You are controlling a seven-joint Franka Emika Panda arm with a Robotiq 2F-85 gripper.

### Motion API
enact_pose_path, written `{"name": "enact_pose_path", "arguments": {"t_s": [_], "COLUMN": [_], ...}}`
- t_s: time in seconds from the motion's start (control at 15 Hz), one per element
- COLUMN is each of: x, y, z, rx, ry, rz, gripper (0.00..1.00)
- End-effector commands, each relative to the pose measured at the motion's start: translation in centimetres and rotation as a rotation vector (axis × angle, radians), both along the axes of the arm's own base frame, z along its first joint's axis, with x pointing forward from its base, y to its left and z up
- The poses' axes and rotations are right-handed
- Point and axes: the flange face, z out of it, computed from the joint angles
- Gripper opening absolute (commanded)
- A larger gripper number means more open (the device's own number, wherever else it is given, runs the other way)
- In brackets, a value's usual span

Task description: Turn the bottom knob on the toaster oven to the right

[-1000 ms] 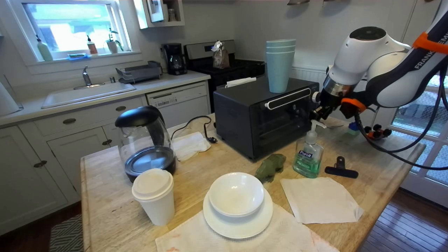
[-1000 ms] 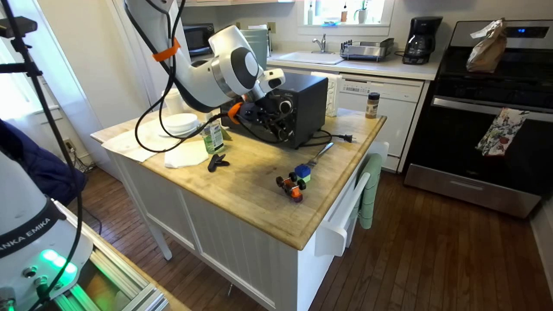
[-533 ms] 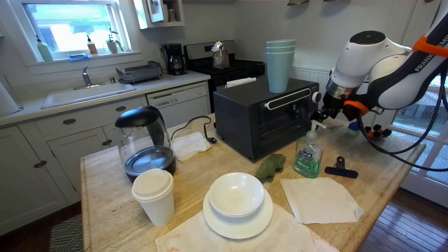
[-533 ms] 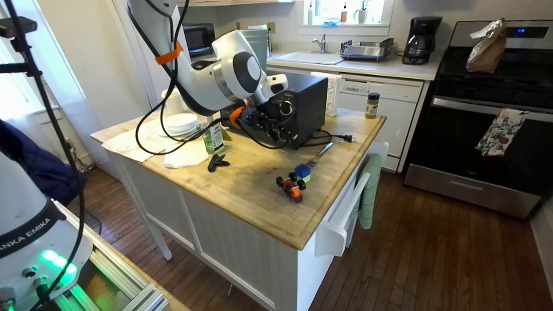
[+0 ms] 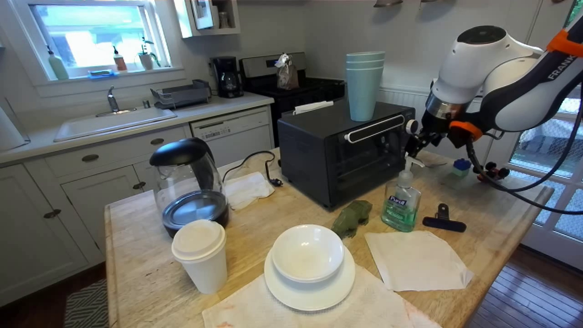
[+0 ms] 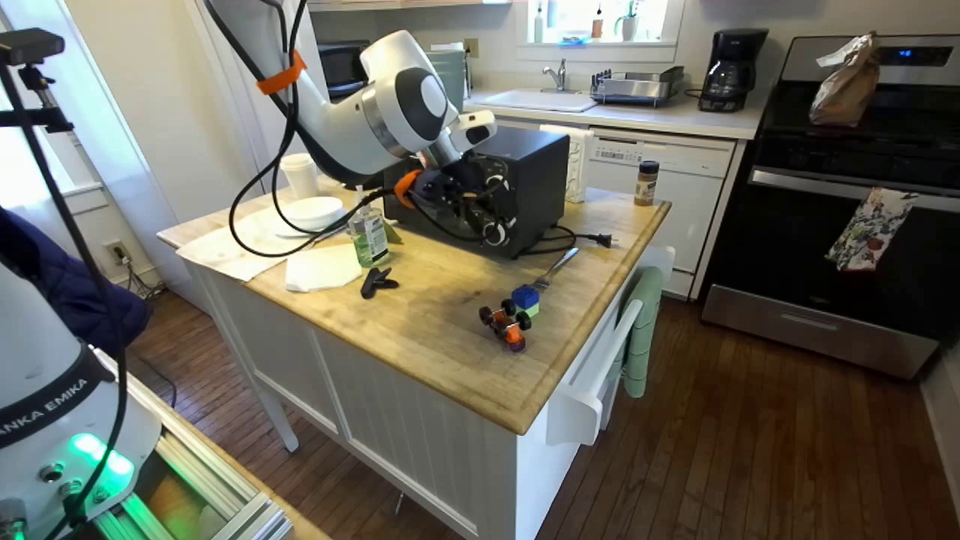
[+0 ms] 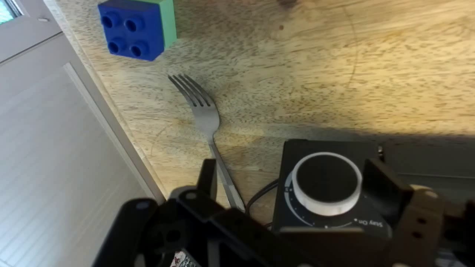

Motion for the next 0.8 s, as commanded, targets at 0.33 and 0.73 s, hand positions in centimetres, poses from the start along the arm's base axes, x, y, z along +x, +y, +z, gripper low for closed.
{"name": "enact_pose_path", "arguments": {"t_s": [0.33,0.73], "x": [-1.9,-2.6], "y": [-0.1,0.3], "z": [5.1,7.1], "rx": [-0.045,-0.007], "ry": [0.031,0.066], "rz": [-0.033,-0.017], "gripper": [1.0,1.0]}}
